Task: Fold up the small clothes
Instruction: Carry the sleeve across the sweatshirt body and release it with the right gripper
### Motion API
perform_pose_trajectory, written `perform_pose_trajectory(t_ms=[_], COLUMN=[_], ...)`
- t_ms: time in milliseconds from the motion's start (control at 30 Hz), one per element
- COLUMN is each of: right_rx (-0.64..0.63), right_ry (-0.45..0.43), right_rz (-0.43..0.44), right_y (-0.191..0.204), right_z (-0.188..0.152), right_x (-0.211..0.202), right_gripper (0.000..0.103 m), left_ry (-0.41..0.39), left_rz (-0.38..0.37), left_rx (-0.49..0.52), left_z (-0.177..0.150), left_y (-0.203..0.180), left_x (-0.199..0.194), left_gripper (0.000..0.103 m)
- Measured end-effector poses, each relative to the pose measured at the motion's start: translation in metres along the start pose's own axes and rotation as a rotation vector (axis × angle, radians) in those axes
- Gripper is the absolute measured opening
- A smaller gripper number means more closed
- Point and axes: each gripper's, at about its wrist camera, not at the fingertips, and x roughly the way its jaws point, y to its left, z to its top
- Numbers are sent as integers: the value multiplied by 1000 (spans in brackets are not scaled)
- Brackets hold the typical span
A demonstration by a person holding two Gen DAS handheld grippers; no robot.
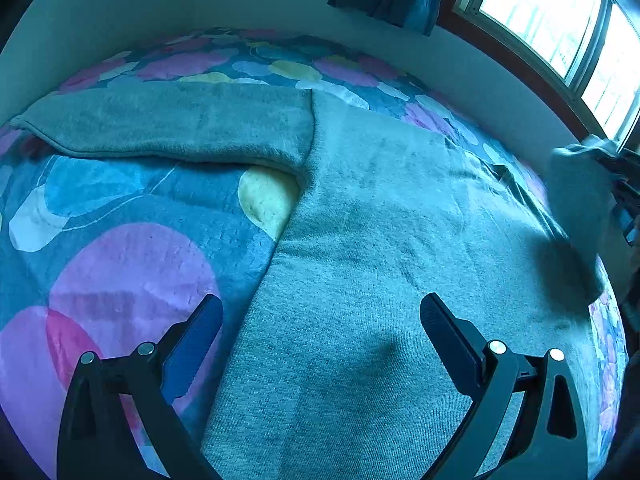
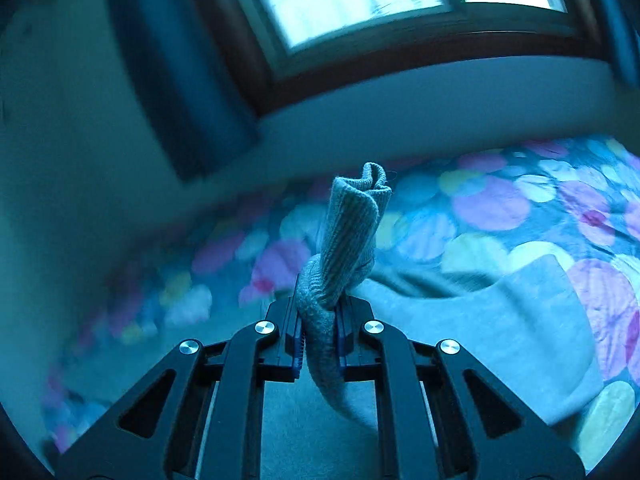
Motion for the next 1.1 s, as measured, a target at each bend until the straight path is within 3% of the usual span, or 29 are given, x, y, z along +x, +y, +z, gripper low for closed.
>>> perform_pose_trajectory(t_ms=[333,500,667,867,1100], right_rx=[-347,-466,-587,-621,-638], right_ry=[221,238,236,328,359], right_rz=[-97,-134,-104,-68,-20], right_y=[81,104,127,126,133], right_z=[-87,-109,-125,-143,-155], right_x=[86,97,93,109,105], right_gripper=[11,11,11,14,24], left_ry=[11,12,13,14,20], left_rz=[-9,-9,-9,-4,7], left_rx=[-3,-2,-3,2,7], left_z=[0,-1,-1,-3,-4], left_y=[0,-1,-1,-3,-5], left_x=[4,5,5,6,8], left_gripper=[98,98,98,98,98])
